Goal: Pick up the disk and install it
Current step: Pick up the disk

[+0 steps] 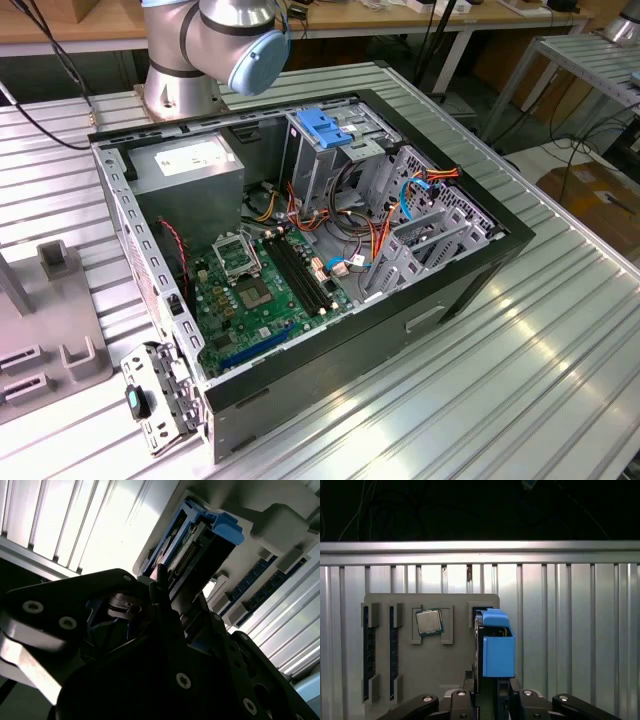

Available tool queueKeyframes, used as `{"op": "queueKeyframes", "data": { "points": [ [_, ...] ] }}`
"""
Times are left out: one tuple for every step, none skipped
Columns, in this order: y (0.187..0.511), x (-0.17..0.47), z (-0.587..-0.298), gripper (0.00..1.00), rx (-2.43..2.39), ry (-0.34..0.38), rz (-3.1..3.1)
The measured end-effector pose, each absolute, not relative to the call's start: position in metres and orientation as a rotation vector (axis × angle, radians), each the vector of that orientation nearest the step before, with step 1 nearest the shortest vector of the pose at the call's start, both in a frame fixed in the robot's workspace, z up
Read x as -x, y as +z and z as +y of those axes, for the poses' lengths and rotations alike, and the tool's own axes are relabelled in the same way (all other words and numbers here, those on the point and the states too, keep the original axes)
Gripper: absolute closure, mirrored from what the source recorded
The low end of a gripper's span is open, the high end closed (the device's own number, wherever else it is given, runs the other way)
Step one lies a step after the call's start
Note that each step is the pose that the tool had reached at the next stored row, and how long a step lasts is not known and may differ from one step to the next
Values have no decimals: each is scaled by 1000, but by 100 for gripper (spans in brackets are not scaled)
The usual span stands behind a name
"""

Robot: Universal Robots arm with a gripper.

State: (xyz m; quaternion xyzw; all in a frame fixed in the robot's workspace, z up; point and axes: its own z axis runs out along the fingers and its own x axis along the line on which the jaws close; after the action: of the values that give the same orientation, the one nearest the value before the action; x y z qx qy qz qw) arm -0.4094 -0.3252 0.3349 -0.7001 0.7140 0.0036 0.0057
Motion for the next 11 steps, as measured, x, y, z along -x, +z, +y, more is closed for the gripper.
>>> {"op": "queueKeyframes", "data": {
  "points": [
    [336,409,-325,65,2192,11,2235],
    [336,409,-325,65,2191,11,2235],
    [336,409,-325,65,2191,11,2235],
    [337,409,-325,65,2192,11,2235],
    [337,409,-325,65,2191,11,2235],
    [337,409,-325,65,2191,11,2235],
    [337,409,-325,65,2191,11,2235],
    [337,409,-325,65,2192,11,2235],
    [338,409,-325,65,2192,11,2235],
    [338,409,-325,65,2191,11,2235],
    [338,409,-325,65,2191,11,2235]
  ]
}}
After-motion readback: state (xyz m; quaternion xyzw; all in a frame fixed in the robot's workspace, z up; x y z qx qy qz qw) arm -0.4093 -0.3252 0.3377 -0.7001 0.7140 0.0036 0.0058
